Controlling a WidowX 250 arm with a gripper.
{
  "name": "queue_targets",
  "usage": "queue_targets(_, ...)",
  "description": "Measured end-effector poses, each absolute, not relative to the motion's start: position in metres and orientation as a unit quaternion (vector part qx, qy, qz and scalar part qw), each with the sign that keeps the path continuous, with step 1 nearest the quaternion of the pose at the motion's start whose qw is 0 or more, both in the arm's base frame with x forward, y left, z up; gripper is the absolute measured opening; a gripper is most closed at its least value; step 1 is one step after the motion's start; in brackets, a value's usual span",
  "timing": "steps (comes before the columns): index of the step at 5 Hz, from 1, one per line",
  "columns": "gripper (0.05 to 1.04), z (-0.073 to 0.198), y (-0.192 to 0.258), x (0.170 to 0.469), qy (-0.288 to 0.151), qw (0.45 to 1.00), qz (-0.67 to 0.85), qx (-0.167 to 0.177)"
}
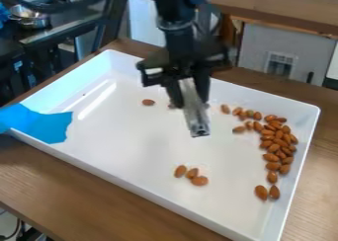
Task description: Sweep into pile
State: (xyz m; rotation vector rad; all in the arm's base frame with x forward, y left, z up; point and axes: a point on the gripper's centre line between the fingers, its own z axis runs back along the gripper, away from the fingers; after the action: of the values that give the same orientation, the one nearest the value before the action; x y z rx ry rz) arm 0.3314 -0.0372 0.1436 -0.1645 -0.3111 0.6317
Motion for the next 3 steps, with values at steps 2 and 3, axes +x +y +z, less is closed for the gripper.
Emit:
queue_targets(2,0.38,0.108,-0.008,0.308,-0.149,0.88,0.45,-0.027)
queue_targets(3,0.38,0.086,-0.015,0.301,-0.131,0.849,0.511,-0.005)
